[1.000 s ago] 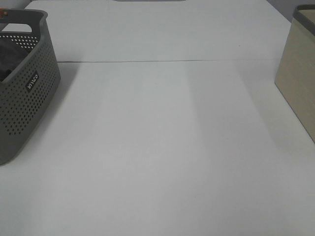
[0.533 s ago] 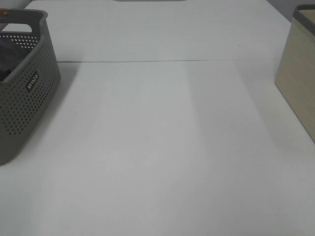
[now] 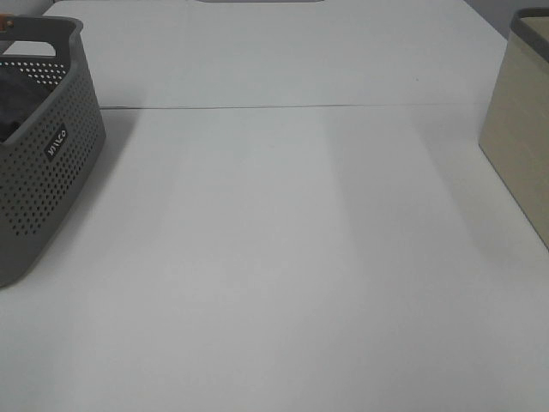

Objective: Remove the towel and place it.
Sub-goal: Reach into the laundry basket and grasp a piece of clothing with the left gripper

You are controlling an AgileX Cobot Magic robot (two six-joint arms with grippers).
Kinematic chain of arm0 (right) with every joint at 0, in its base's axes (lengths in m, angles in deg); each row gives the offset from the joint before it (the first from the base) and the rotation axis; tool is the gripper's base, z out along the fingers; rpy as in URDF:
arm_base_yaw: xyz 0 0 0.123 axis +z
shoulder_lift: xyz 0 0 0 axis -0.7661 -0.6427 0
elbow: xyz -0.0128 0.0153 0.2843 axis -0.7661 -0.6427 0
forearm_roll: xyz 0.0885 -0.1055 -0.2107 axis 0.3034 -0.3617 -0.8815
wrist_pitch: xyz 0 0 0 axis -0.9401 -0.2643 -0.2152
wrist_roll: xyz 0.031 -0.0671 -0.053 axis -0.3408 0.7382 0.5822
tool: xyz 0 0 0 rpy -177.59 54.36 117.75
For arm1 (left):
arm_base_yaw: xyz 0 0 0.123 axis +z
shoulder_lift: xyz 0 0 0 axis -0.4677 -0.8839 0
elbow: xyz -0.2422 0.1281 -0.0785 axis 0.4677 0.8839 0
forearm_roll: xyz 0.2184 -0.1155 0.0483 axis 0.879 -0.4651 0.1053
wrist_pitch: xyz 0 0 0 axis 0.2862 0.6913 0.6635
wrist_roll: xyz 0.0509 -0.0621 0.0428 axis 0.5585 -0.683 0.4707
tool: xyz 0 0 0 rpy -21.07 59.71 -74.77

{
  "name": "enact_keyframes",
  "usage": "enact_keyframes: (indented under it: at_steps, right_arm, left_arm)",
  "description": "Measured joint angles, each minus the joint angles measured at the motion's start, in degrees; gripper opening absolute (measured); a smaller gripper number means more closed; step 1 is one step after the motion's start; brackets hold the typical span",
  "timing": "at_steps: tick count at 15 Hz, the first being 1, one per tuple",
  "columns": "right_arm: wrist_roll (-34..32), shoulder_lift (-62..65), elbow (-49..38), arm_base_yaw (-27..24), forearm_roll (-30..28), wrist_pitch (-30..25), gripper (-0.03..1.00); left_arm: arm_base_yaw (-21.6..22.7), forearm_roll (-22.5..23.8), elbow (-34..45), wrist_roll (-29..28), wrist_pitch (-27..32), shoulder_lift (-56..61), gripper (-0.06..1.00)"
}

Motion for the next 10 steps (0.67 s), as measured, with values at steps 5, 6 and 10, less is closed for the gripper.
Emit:
enact_keyframes:
  at_steps: [5, 6, 10]
  right_arm:
    - [0.0, 0.0, 0.0, 0.0, 0.0, 0.0, 0.70]
    - [0.0, 0.0, 0.0, 0.0, 0.0, 0.0, 0.70]
    - [0.0, 0.0, 0.0, 0.0, -0.5, 0.1, 0.70]
  left_arm:
    - [0.0, 0.0, 0.0, 0.0, 0.0, 0.0, 0.76]
    - [0.0, 0.0, 0.0, 0.0, 0.0, 0.0, 0.76]
    - [0.0, 0.0, 0.0, 0.0, 0.0, 0.0, 0.76]
